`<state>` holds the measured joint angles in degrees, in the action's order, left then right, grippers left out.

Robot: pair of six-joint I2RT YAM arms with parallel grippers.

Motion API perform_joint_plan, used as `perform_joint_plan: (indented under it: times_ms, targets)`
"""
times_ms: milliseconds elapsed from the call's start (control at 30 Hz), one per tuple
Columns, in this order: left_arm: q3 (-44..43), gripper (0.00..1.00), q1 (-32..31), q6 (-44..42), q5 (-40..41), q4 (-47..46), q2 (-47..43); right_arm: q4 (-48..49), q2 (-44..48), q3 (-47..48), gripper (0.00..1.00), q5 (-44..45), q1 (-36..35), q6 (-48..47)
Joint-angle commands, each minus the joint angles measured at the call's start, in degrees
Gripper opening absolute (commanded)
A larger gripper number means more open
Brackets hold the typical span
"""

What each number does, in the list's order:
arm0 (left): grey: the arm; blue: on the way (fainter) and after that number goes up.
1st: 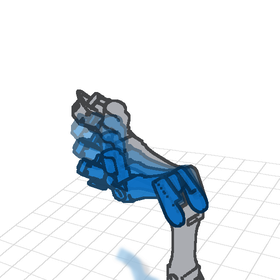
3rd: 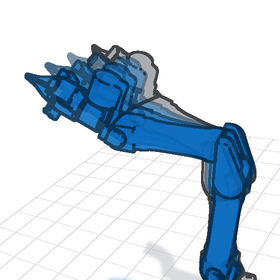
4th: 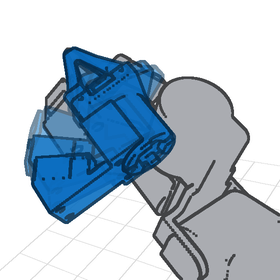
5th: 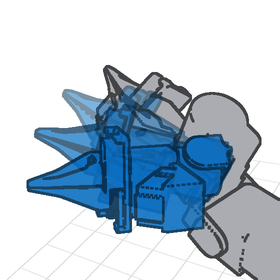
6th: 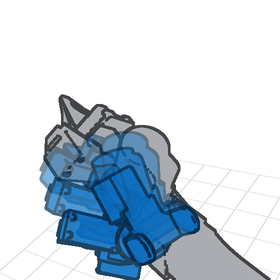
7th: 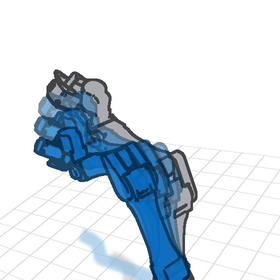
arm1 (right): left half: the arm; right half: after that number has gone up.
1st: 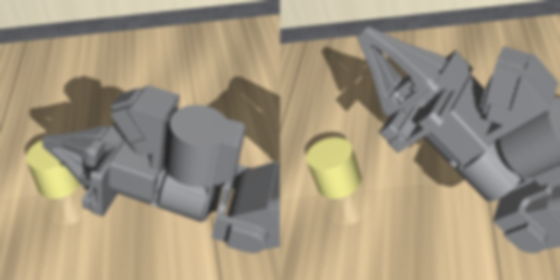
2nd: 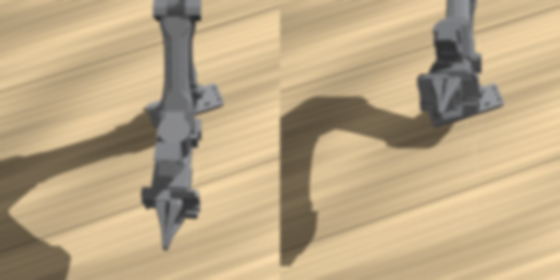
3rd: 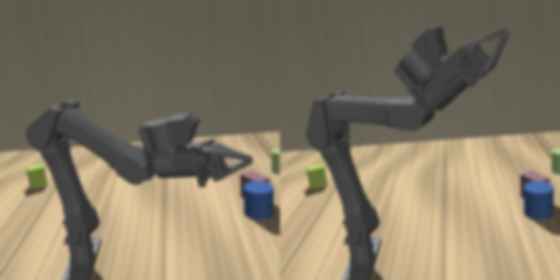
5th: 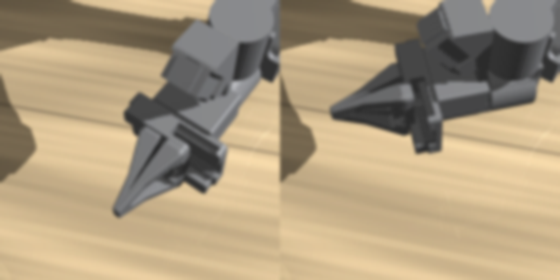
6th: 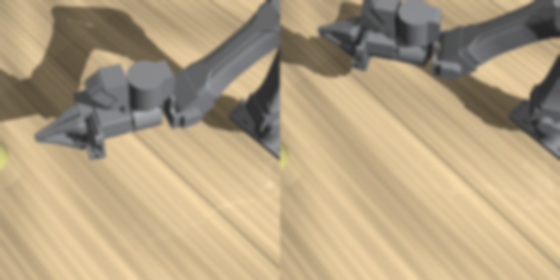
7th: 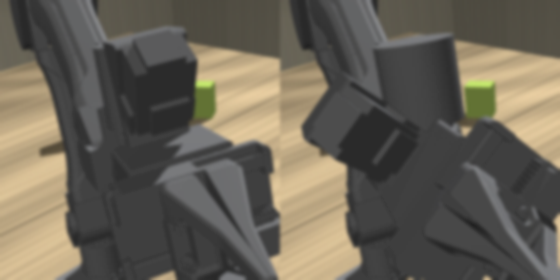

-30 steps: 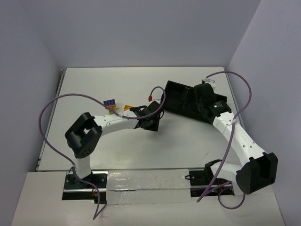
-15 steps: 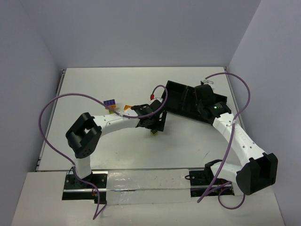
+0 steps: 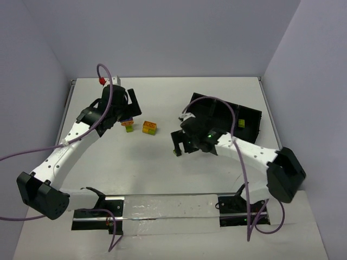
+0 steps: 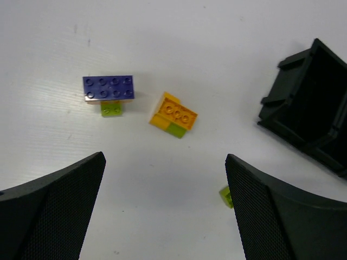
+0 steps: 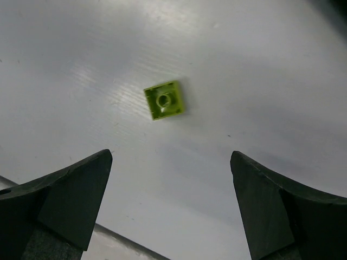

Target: Sort the legos into containers by color

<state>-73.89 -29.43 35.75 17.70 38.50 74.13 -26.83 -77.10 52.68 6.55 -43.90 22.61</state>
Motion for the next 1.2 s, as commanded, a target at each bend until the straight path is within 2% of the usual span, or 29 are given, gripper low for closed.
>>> perform_joint_plan:
  times_ms: [0,200,633,700,767,833,867,900,1033,1167]
  targets:
    - [1.82,0.99,0.69,-0.38,0.50,3.38,0.06,4.05,-7.86,4.08,0.98,1.98,-2.55,-3.60]
    - [2.93,0.99,0.96,0.14,0.34,3.13,-0.25,4.94,-16.52,7.53,0.93,0.25,-3.67,-6.99]
    - [3.49,0.99,0.96,0.73,0.35,2.80,-0.56,7.53,-23.45,8.98,0.63,4.73,-5.10,-8.24]
    - [3.62,0.99,0.96,0.72,0.48,2.96,-0.72,7.58,-23.37,8.94,0.60,5.07,-5.06,-7.97]
    - [3.94,0.99,0.96,0.65,0.42,2.83,-1.17,7.58,-22.86,8.94,0.50,5.77,-5.06,-7.65]
    - [4.10,0.99,0.96,0.64,0.58,2.79,-1.27,7.27,-21.86,9.32,0.35,6.51,-5.14,-7.28]
    - [4.10,0.99,0.96,0.64,0.58,2.73,-1.27,7.03,-21.35,9.50,0.34,6.85,-5.14,-7.12]
    - [4.10,0.99,0.96,0.64,0.58,2.80,-1.27,6.81,-20.65,9.74,0.26,7.75,-5.13,-6.97]
    - [4.12,0.99,0.96,0.65,0.65,2.95,-1.34,4.79,-15.09,10.86,0.24,11.13,-4.38,-6.58]
    - [4.18,0.99,1.03,0.55,0.98,3.22,-1.60,2.77,-8.33,10.14,0.25,10.82,1.35,-4.55]
